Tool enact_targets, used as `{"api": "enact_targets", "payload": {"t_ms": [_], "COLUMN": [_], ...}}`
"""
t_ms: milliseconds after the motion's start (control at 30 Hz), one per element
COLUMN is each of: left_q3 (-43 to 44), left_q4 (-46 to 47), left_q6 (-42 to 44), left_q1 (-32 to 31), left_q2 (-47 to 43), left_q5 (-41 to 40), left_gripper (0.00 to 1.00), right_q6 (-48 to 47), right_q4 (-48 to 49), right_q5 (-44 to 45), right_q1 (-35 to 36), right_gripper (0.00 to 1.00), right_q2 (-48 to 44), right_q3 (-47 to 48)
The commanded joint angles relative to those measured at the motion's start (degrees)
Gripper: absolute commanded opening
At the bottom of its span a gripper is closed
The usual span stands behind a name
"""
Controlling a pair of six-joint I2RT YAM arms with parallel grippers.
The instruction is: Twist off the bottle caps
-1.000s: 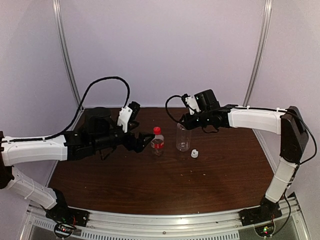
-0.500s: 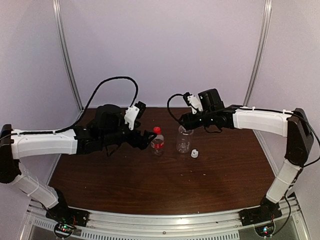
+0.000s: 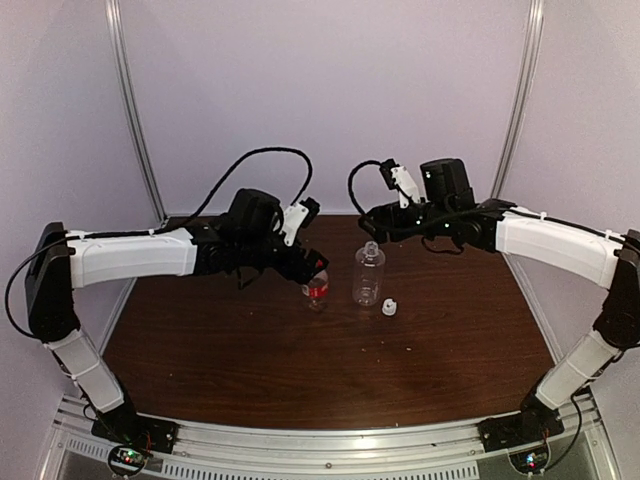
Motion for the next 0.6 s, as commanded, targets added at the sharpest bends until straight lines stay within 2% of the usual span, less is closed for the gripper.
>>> {"api": "enact_targets", "payload": {"t_ms": [0,100,133,333,567], "left_q3": [5.6,7.9,8.6,9.8,10.7], "left_q4": [-5.2,-7.1,-7.2,-7.3,-5.9], "left_q6": [2.2,2.3,2.3,3.0,3.1], "left_q1": [1.7,2.3,2.6,2.9,3.1], "left_q2": [4.3,7.0,8.1,10.3,11.9], "left_q5": [2.1,2.9,3.4,4.3,5.1], "left_gripper": [0.86,0.81,0.75,0.65,0.61], "right_q6": [1.3,1.8,1.8,2.3,2.7], "right_q4": [0.1,0.3,0.2,0.2,-0.1], "right_q5": [-1.0,-1.2,-1.4,-1.8,-2.1], "right_q1": [-0.1,-0.1,-0.1,-0.1,-0.1], "right_gripper": [0.82,0.82,0.82,0.82,0.82], "right_q2": [-4.2,-5.9,-6.8,-7.5,-8.7], "right_q3": [-2.2,-3.3,-3.9,-4.9,-6.5]}}
